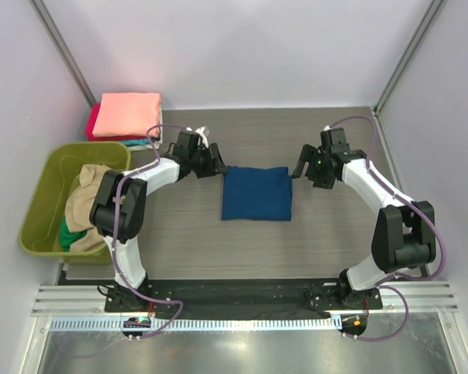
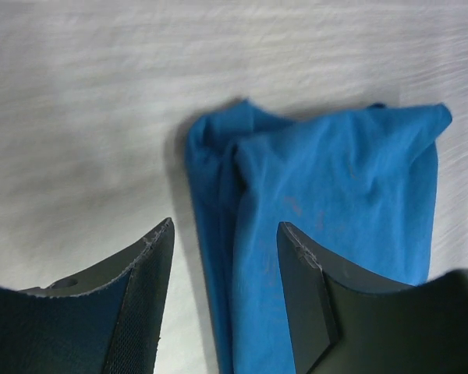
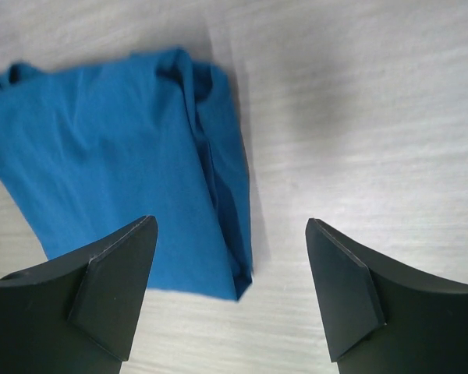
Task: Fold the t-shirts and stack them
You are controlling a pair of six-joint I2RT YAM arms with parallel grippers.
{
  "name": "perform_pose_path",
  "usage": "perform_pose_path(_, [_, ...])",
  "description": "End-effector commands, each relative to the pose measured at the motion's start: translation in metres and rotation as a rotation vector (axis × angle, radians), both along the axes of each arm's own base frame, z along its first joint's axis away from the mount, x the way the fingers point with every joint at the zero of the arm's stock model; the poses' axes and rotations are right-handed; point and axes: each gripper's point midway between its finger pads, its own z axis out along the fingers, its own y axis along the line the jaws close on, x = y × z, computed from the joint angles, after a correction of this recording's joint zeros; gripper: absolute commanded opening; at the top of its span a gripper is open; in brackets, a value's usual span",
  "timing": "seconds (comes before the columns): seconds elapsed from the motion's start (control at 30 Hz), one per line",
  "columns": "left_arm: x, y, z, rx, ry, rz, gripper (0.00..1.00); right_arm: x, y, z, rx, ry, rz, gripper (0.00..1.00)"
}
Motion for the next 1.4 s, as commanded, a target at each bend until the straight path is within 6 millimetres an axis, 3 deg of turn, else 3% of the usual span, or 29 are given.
perform_pose_path(0.0, [0.025,-0.021,0.009,-0.092,-0.128,-0.059,0.57,-0.007,0.007,0.012,0.038,-0.052,0.039,0.83])
perform_pose_path(0.13, [0.032,-0.028,-0.010,-0.109,-0.102,-0.074,0.57,-0.018,0.004,0.011,0.027,-0.052,0.045,0.83])
perform_pose_path(0.3, [0.027,-0.030,-0.040,-0.100,-0.029,-0.083,0.56,-0.025,0.005,0.009,0.029,-0.042,0.060,0.83])
perform_pose_path(0.47, [0.022,-0.041,-0.052,-0.159,0.012,-0.115,0.55,-0.029,0.008,0.007,0.046,-0.031,0.072,0.83])
perform_pose_path(0.6, [0.013,-0.044,-0.062,-0.193,0.039,-0.127,0.49,-0.032,0.007,0.008,0.041,-0.037,0.074,0.83])
perform_pose_path(0.7, [0.008,-0.053,-0.063,-0.247,0.048,-0.148,0.30,-0.036,0.007,0.005,0.044,-0.029,0.079,0.83])
perform_pose_path(0.73, [0.008,-0.056,-0.061,-0.258,0.040,-0.154,0.15,-0.038,0.007,0.002,0.047,-0.022,0.082,0.83])
perform_pose_path(0.83, [0.008,-0.065,-0.051,-0.288,0.024,-0.177,0.00,-0.041,0.009,-0.001,0.060,-0.018,0.085,0.83])
perform_pose_path(0.97, [0.007,-0.065,-0.020,-0.289,-0.016,-0.198,0.00,-0.044,0.012,0.008,0.083,-0.047,0.092,0.83])
perform_pose_path(1.03, [0.007,-0.054,-0.019,-0.205,-0.015,-0.184,0.00,-0.046,0.014,0.012,0.092,-0.059,0.096,0.83])
perform_pose_path(1.1, [0.015,-0.046,0.001,-0.146,-0.071,-0.176,0.00,-0.047,0.015,0.016,0.105,-0.072,0.101,0.83])
perform_pose_path(1.2, [0.024,-0.019,0.009,-0.023,-0.100,-0.112,0.00,-0.049,0.020,0.022,0.131,-0.088,0.115,0.83])
perform_pose_path(1.37, [0.028,0.005,0.041,-0.064,-0.123,-0.056,0.00,-0.052,0.024,0.030,0.155,-0.108,0.126,0.83])
